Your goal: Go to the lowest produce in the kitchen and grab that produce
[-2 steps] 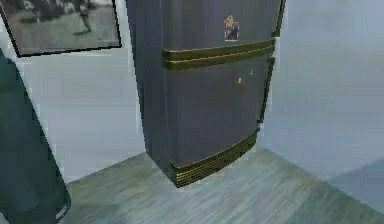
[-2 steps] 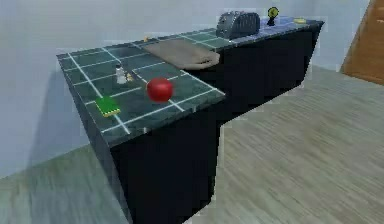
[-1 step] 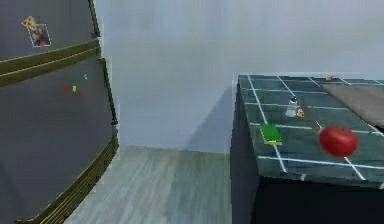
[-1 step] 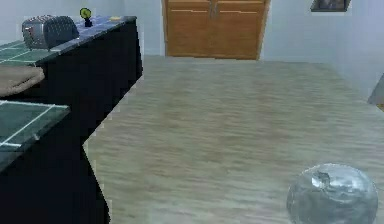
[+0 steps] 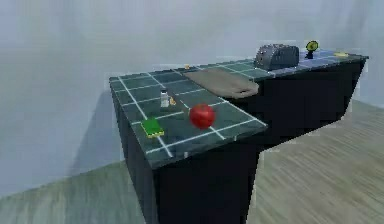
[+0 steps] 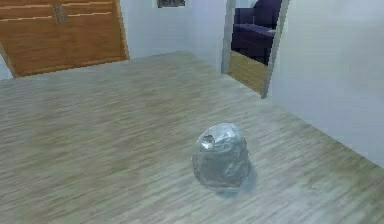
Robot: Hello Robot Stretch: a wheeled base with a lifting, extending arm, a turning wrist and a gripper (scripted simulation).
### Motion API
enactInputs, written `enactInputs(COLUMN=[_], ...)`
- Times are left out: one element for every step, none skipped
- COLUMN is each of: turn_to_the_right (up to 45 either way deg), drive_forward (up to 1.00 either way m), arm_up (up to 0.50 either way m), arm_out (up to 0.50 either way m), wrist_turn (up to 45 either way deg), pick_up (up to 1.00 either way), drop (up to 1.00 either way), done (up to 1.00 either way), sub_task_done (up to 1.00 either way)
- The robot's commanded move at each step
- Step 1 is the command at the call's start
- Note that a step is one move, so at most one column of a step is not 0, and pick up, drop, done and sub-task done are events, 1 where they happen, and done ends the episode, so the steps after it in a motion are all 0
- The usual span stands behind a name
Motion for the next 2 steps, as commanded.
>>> enactInputs(turn_to_the_right=[0.0, -45.0], drive_forward=[0.4, 0.0], arm_up=[0.0, 0.0], arm_out=[0.0, 0.0], wrist_turn=[0.0, 0.0], pick_up=[0.0, 0.0], drop=[0.0, 0.0], done=[0.0, 0.0], sub_task_done=[0.0, 0.0])
